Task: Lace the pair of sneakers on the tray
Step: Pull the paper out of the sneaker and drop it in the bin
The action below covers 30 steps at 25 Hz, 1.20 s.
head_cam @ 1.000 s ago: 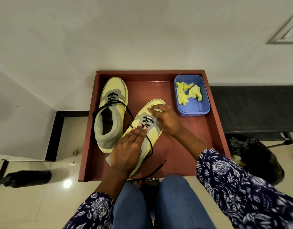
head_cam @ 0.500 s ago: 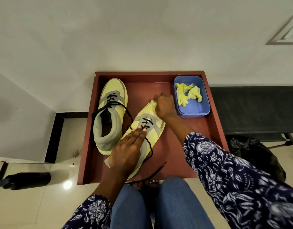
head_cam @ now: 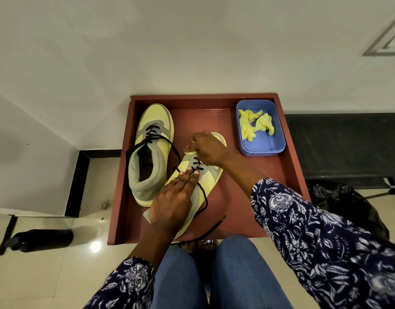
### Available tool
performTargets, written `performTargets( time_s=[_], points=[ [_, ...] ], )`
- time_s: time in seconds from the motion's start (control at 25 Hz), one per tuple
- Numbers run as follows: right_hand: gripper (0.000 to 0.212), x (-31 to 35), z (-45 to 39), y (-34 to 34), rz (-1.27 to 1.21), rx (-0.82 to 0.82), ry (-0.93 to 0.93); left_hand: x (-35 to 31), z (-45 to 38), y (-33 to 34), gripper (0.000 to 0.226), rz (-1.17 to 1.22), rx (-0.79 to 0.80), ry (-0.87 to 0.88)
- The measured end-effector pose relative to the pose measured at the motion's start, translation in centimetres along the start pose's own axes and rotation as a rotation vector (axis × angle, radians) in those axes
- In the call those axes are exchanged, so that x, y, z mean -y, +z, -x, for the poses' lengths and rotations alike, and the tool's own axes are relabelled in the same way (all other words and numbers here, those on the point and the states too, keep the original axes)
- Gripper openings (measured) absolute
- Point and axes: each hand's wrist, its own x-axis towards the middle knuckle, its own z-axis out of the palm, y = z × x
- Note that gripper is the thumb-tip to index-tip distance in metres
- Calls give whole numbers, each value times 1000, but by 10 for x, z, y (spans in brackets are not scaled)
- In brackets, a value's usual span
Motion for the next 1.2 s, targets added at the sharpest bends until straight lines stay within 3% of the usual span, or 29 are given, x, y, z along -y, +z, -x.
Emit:
performTargets(
  time_s=[0.08, 0.24, 0.44, 0.52, 0.96, 1.2],
  points=[
    [34, -12, 3, -2, 5, -19, 5, 0, -1, 0, 53, 5, 9, -4],
    [36, -36, 17, 3, -105, -183, 201, 0, -1, -1, 52, 7, 11, -4],
    [34, -13, 47, 23, -567, -472, 561, -1, 0, -2, 51, 5, 0, 7],
    [36, 4, 57, 32, -621, -577, 673, -1, -1, -2, 50, 8, 11, 7],
    [38, 68, 98, 53, -823, -579, 879, -5, -3, -12, 43, -65, 20, 9],
    [36, 55, 119, 52, -911, -555, 912, -9, -10, -21, 50, 14, 233, -85]
  ],
)
